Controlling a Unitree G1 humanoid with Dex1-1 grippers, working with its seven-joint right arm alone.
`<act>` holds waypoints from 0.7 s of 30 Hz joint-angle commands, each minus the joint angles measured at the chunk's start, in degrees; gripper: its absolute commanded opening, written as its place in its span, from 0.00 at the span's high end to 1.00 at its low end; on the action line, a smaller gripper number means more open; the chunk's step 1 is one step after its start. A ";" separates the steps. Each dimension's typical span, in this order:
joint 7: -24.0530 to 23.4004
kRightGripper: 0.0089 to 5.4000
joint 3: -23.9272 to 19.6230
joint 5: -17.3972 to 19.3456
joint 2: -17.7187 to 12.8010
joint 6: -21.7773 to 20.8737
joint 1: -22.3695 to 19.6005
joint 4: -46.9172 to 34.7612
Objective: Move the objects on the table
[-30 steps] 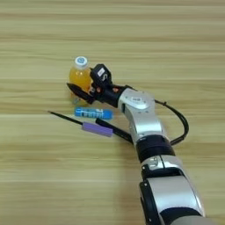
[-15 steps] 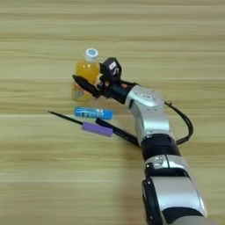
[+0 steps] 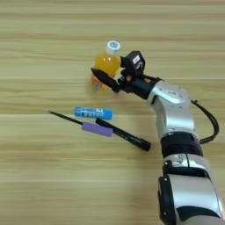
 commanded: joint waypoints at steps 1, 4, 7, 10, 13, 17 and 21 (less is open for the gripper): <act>-0.08 0.35 -2.12 1.67 -3.86 -2.05 -3.47 -2.81; 1.12 0.35 -2.37 1.82 -4.36 -2.19 -2.63 -2.91; 2.31 0.35 -2.68 2.00 -4.89 -2.38 -1.89 -2.55; 2.77 0.35 -2.88 1.62 -5.16 -2.79 -1.82 -1.46; 3.37 0.35 -3.01 1.53 -5.65 -3.09 -1.65 -0.67; 4.08 0.35 -3.19 1.50 -6.47 -3.68 -1.46 0.52; 4.41 0.35 -3.32 1.10 -7.03 -4.61 -1.50 2.38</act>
